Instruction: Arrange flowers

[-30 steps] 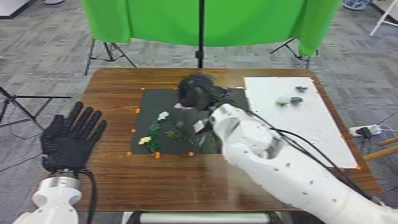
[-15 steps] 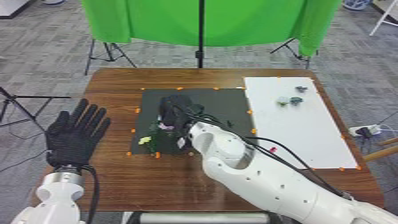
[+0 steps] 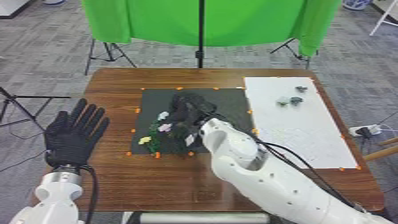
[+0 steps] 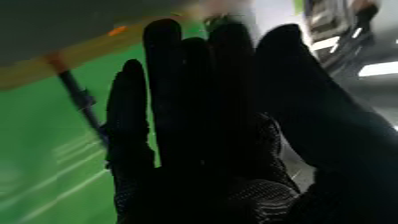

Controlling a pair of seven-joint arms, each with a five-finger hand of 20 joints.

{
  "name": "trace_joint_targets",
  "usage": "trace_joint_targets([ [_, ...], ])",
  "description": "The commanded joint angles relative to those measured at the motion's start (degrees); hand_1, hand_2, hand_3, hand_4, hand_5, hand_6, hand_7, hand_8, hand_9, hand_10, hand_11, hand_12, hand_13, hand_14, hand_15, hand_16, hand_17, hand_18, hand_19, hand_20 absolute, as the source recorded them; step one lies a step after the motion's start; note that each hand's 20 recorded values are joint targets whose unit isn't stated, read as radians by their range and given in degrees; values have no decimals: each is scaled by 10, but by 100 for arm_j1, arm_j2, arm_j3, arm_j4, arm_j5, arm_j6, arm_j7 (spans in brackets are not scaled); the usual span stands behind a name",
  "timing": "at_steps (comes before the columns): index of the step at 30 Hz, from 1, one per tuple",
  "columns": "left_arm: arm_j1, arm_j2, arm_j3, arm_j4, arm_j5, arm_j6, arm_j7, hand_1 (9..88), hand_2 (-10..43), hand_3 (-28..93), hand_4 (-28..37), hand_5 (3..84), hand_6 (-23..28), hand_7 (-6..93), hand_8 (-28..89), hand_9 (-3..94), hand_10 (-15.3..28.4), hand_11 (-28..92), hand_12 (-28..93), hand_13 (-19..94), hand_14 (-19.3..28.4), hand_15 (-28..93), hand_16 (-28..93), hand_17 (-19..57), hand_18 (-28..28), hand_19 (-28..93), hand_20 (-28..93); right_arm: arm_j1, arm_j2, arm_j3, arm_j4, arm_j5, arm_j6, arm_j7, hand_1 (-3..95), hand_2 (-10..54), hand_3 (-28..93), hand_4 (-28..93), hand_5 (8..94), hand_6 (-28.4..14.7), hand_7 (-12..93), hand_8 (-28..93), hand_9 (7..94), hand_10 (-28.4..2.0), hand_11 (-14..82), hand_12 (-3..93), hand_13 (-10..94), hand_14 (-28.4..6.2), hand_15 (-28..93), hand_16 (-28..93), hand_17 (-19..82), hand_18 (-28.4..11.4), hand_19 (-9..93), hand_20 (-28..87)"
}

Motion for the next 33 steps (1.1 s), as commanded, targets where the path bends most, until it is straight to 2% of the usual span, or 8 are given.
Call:
trace_joint_targets([
  [1,262,-131,-99,-31,41,-212,89,256,136,810,-282,418,84,84,-76,323,136,147,105,256,130,251,-32,-39,121,230,143,-583,1373,1856,-390,-346,142,256,452,-95,809,-283,594,-25,181,-137,560,-155,141,144,498,-132,406,163,216,-209,729,336],
  [2,279,-127,-116,-10,48,-285,111,255,135,810,-282,416,84,83,-76,320,136,145,104,256,130,251,-32,-39,121,230,143,-661,1525,2068,-352,-399,156,312,452,-95,811,-283,592,-24,179,-135,554,-153,139,143,492,-134,402,162,210,-208,724,333],
  [13,462,-205,-200,-55,150,-198,145,251,114,811,-282,403,82,75,-71,311,132,133,108,254,129,240,-28,-38,123,217,140,-1118,2241,2876,86,-1056,-749,365,473,-95,813,-283,529,-16,167,-128,473,-126,97,132,407,-140,264,173,176,-198,665,297],
  [20,376,-184,-163,-19,194,-151,142,260,104,808,-280,402,83,74,-71,310,132,133,111,253,130,238,-25,-37,121,215,142,-976,2174,2678,312,-866,-1142,212,496,-95,812,-283,508,-7,166,-131,470,-112,97,130,411,-125,342,202,176,-196,710,335],
  [25,351,-175,-105,15,205,-120,83,311,41,798,-252,400,82,79,-70,308,131,135,114,253,127,239,-24,-37,121,215,144,-759,2091,2379,574,-1060,-1288,158,501,-95,792,-283,498,-4,167,-134,470,-102,95,126,413,-118,425,198,179,-198,735,368],
  [28,350,-170,-101,18,206,-113,61,321,31,793,-241,400,82,81,-71,307,129,137,114,253,126,242,-24,-37,120,215,145,-627,2036,2149,834,-1066,-1212,199,529,-95,761,-283,511,7,171,-136,497,-92,105,129,418,-121,522,198,190,-199,765,403],
  [31,343,-177,-117,27,177,-99,38,321,34,790,-236,400,82,82,-72,306,130,139,113,253,126,243,-25,-38,121,216,145,-482,2036,1700,1246,-1344,-276,350,555,-95,741,-283,560,12,181,-142,552,-95,124,133,460,-112,552,220,215,-199,773,416],
  [33,331,-178,-115,41,106,-120,38,308,58,789,-238,402,84,83,-72,307,130,139,112,252,126,244,-25,-38,121,217,145,-497,2048,1641,1312,-1303,24,410,607,-95,677,-283,623,14,189,-141,624,-104,145,144,536,-90,489,331,240,-194,767,414],
])
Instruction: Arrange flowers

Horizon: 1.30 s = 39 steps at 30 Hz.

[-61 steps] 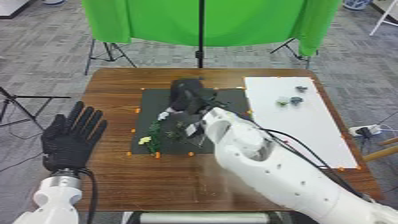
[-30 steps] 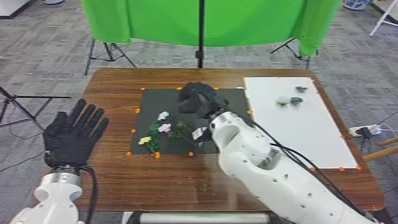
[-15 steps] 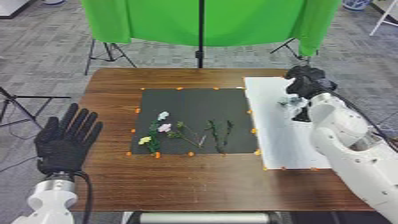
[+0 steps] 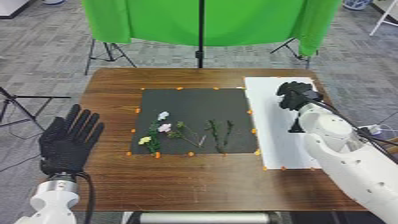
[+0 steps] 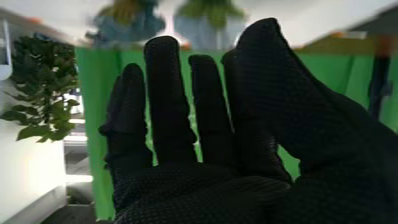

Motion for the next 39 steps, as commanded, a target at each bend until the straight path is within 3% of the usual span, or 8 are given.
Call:
trace_joint_targets([
  [1,21,-46,10,64,-83,60,-91,299,72,790,-241,402,84,83,-73,307,131,139,112,252,126,244,-26,-38,121,217,145,159,-63,-547,593,-360,1389,211,626,-95,661,-283,645,15,195,-120,657,-102,145,167,566,-83,462,363,251,-192,764,414],
  [3,44,-53,6,60,-67,52,-85,290,85,793,-248,402,84,82,-74,307,132,138,110,253,128,245,-26,-38,121,218,145,135,-48,-540,603,-409,1545,128,656,-95,644,-283,716,14,244,-30,779,-89,82,312,635,-74,423,404,279,-183,753,409],
  [7,39,-13,28,59,-105,40,-32,281,97,796,-256,403,85,81,-74,308,133,138,109,253,129,246,-27,-39,122,221,145,81,37,-512,274,-287,1689,79,671,-95,656,-283,749,17,295,2,833,-87,95,391,670,-72,414,430,303,-177,742,409],
  [14,88,-13,-29,-2,-71,42,-42,277,101,800,-260,403,83,81,-73,309,133,137,109,253,129,247,-28,-40,122,222,144,519,-220,-1002,-625,9,1602,-370,671,-95,662,-283,744,15,293,-1,834,-89,98,403,674,-73,409,440,306,-179,740,412],
  [21,-11,-6,64,37,-58,4,-82,275,102,803,-263,403,84,80,-73,309,134,138,109,253,130,247,-28,-40,121,222,143,897,-942,-1634,-1035,630,697,-762,662,-95,669,-283,736,11,283,-6,827,-91,97,404,664,-77,411,437,296,-183,737,415],
  [31,-99,4,125,86,-55,37,-133,275,103,802,-265,404,84,80,-73,309,133,138,109,253,130,245,-28,-40,122,223,143,982,-1236,-2246,-927,370,295,-848,660,-95,670,-283,732,8,269,-7,818,-96,88,393,654,-78,412,430,292,-185,732,415],
  [33,37,3,91,2,-60,13,-92,274,104,802,-265,404,84,79,-73,310,133,139,109,253,129,245,-28,-40,122,223,143,952,-1218,-2298,-877,343,414,-817,660,-95,670,-283,731,7,267,-8,817,-95,88,391,654,-77,411,428,291,-184,731,414],
  [39,-5,-19,90,50,-70,10,-100,274,104,802,-265,404,84,78,-73,313,133,140,109,254,130,246,-28,-40,121,222,143,920,-1215,-2332,-698,211,747,-730,663,-95,670,-283,714,7,248,-18,808,-94,82,384,647,-75,412,427,294,-182,729,412],
])
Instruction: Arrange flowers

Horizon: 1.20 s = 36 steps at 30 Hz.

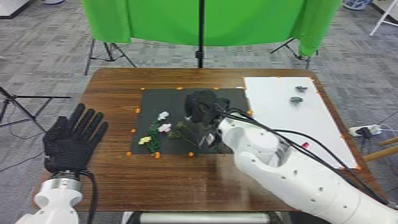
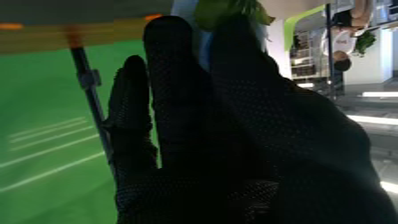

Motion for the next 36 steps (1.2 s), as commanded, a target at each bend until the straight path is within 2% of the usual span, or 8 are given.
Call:
trace_joint_targets([
  [1,105,-35,-14,8,-17,15,-43,274,104,802,-265,404,84,78,-72,314,134,139,109,254,130,246,-28,-40,121,222,142,-59,62,-17,232,-233,416,51,662,-95,672,-283,711,6,239,-17,802,-94,83,378,645,-73,416,424,294,-180,729,410],
  [7,118,-37,-24,-16,-67,81,-18,274,105,804,-266,405,85,78,-73,316,134,140,108,254,131,246,-28,-39,121,222,143,-145,103,113,98,-269,-8,37,668,-95,670,-283,682,12,194,-50,756,-98,64,310,633,-60,387,418,289,-168,713,391],
  [12,120,-23,25,-45,-131,207,3,273,106,806,-266,412,85,83,-73,318,136,142,109,257,130,250,-28,-40,122,224,144,-320,168,260,-104,-171,-261,152,660,-95,684,-283,657,10,176,-129,675,-109,148,183,620,-60,375,414,278,-171,712,383],
  [17,25,-33,51,9,-118,226,-22,273,109,807,-267,414,86,84,-75,322,136,145,108,258,130,253,-30,-40,122,228,145,-468,249,554,-298,-97,-344,290,645,-95,688,-283,630,4,172,-130,631,-114,138,155,609,-65,382,409,272,-179,718,383],
  [24,28,-21,40,-9,-83,155,-4,272,111,808,-268,415,85,85,-76,322,136,145,106,258,129,253,-32,-40,122,230,144,-971,853,1798,-655,-42,42,999,522,-95,792,-283,562,-23,155,-124,557,-143,122,147,539,-117,459,239,251,-200,738,352],
  [31,180,-37,-44,-72,-85,158,53,272,111,809,-268,415,85,86,-76,321,135,145,106,259,129,254,-32,-39,122,229,143,-1135,1401,2699,-11,190,79,1417,481,-95,818,-283,515,-37,137,-117,465,-149,89,128,409,-151,223,170,197,-200,663,272],
  [34,217,-44,-65,-76,-197,147,71,271,112,809,-268,415,85,85,-76,321,136,146,106,259,130,254,-32,-39,122,229,143,-1068,1573,2746,204,425,-91,1515,488,-95,821,-283,506,-31,144,-119,456,-143,85,124,400,-145,171,170,183,-193,615,241],
  [36,203,-44,-59,-78,-163,158,63,271,112,809,-268,415,86,84,-76,322,136,146,106,260,130,254,-32,-39,122,229,143,-1136,1648,2783,276,345,-145,1494,491,-95,822,-283,502,-30,146,-120,450,-139,85,122,396,-143,156,173,180,-191,605,233],
])
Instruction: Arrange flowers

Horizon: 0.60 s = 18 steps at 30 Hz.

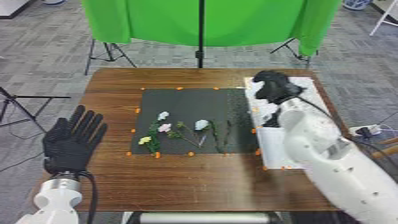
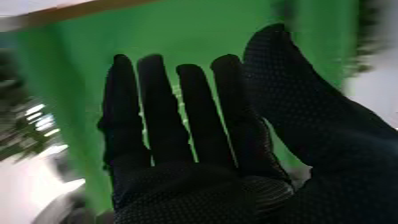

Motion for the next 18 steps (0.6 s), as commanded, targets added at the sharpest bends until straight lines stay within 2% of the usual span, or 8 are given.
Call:
trace_joint_targets([
  [1,141,-35,-29,-31,-86,11,45,271,112,809,-268,415,86,84,-76,322,136,146,106,260,130,255,-33,-39,122,230,143,52,689,268,611,222,-137,224,494,-95,823,-283,499,-28,147,-120,449,-135,86,122,396,-143,152,175,179,-191,604,232],
  [5,136,-29,-12,-21,-100,10,55,271,112,809,-268,416,86,85,-76,322,135,147,106,260,129,254,-33,-39,122,229,143,66,661,192,811,244,-310,252,503,-95,821,-283,496,-22,152,-124,449,-127,85,120,400,-141,147,185,179,-192,607,233],
  [9,116,-30,59,0,-114,56,24,271,112,810,-269,416,86,85,-76,323,136,147,106,260,129,254,-33,-39,123,229,143,20,560,8,1107,164,-30,177,512,-95,815,-283,490,-19,156,-127,426,-118,80,116,401,-140,143,195,182,-189,610,233],
  [10,114,-43,73,7,-102,23,-4,271,112,810,-269,416,86,85,-76,323,136,147,106,260,129,254,-33,-39,123,229,143,17,529,-21,1154,199,-33,173,514,-95,815,-283,489,-18,158,-128,421,-116,79,115,401,-138,143,196,184,-189,612,233],
  [14,80,-48,130,27,-109,57,-30,271,113,810,-269,416,85,86,-76,323,136,149,106,261,129,254,-33,-39,122,229,143,158,335,-252,1485,175,-66,247,538,-95,791,-283,501,0,172,-133,457,-98,90,111,449,-119,164,200,204,-187,641,243],
  [16,56,-39,154,31,-117,82,-32,271,114,809,-270,416,85,86,-76,323,136,149,106,261,129,254,-33,-39,122,229,143,181,308,-385,1590,340,98,427,552,-95,777,-283,515,5,177,-138,484,-97,100,114,474,-112,200,208,214,-185,662,254],
  [18,17,-40,155,41,-131,65,-87,272,115,808,-271,416,85,86,-76,323,136,149,106,261,129,255,-33,-40,122,229,143,79,301,-387,1588,373,285,530,560,-95,771,-283,543,3,178,-137,522,-109,116,131,507,-104,325,207,228,-182,694,279],
])
